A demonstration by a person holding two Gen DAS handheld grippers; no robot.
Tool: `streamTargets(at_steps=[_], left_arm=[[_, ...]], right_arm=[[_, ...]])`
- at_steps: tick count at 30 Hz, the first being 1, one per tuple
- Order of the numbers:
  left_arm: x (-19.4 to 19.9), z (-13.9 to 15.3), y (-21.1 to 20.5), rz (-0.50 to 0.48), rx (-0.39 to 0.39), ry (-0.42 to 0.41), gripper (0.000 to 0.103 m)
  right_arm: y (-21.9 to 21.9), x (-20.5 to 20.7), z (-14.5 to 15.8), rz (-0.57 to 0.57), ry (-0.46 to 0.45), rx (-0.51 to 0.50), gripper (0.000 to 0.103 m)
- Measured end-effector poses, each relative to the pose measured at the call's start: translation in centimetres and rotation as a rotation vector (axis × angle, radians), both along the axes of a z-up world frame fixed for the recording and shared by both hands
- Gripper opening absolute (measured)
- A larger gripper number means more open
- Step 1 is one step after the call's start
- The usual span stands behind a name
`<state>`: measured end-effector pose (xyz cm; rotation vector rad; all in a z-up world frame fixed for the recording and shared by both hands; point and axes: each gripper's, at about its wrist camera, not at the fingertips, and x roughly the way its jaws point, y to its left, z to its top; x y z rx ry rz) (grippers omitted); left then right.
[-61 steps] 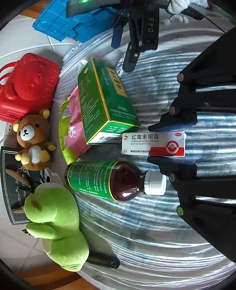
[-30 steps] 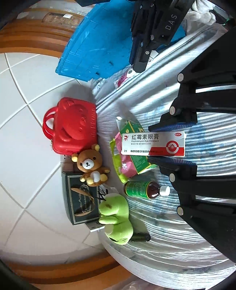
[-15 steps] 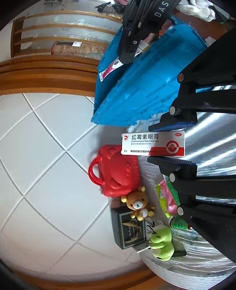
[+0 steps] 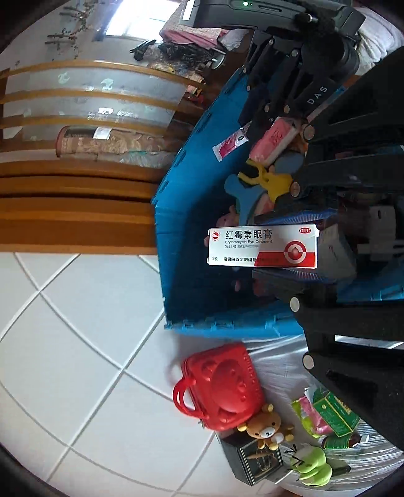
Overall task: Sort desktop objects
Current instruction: 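Carry both held items over the blue bin and open both tools to drop them, then move both open tools back over the bed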
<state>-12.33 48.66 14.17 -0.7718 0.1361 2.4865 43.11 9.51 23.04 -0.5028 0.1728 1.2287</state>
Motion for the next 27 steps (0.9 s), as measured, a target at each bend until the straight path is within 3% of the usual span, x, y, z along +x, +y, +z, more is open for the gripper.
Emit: streamTargets(at_steps=[4,8,20,21,23,25,27], left_arm=[[-1.3,-1.8,4.3,-0.048,-0.057,-0.096,0.026],[-1.6,-3.3,6.4,-0.053,-0.098,-0.130,0.026],[-2.1,-4.0,6.9,-0.013,-0.123,-0.144,0.027],[-2.3,-4.0,6.9,-0.013,-0.124,-0.149,0.029],[-2.4,-3.9,6.7,-0.008,-0.122,-0.147,0.048],[-2.2,-3.7,6.5,-0.003,-0.108,-0.132,0.060],[-2.1,-3.7,6.3,0.003,-0.097,-0.120,0.062]], right_arm=[[0.3,3.7,-0.9,-0.034,0.023,-0.048,0.018],[-0.4,5.7,-1.3,-0.027,0.025,-0.059,0.018],[-0.3,6.8,-1.4,0.033,0.019,-0.065,0.018],[-0.2,6.7,-1.4,0.040,0.020,-0.066,0.019],[-0.3,6.7,-1.5,0.044,0.018,-0.067,0.019],[-0.2,6.7,-1.5,0.049,0.019,-0.066,0.019],[-0.3,6.8,-1.4,0.061,0.025,-0.060,0.021]])
